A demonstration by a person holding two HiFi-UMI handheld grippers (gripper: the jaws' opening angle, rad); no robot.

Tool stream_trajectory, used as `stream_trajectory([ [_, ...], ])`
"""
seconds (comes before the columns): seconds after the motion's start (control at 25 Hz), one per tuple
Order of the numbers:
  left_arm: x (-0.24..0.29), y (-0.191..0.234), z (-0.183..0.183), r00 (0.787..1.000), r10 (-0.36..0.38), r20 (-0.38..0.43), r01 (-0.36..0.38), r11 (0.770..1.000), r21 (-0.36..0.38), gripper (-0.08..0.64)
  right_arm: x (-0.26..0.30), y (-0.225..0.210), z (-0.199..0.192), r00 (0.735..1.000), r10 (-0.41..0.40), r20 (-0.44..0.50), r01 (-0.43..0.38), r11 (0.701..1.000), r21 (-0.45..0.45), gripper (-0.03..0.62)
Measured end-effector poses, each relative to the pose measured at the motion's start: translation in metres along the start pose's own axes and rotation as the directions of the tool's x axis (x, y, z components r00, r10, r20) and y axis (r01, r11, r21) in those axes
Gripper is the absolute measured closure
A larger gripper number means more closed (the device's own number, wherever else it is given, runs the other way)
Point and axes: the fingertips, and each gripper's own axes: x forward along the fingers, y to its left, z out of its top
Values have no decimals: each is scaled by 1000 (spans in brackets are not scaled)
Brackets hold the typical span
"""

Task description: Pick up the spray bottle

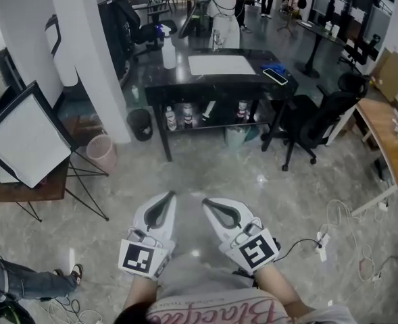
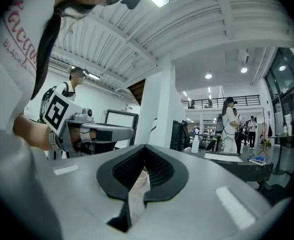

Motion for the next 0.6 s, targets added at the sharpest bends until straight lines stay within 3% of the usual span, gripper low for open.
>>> stream_trajectory([
  [0.28,27,21,-3,1000,8,7,-8,1000,4,560,23,-23,-8,1000,23,6,-23,999,45,591],
  [0.6,85,75,-13,1000,-11,8,11,1000,-16,560,86,-71,-16,1000,18,2,-18,997,79,591],
])
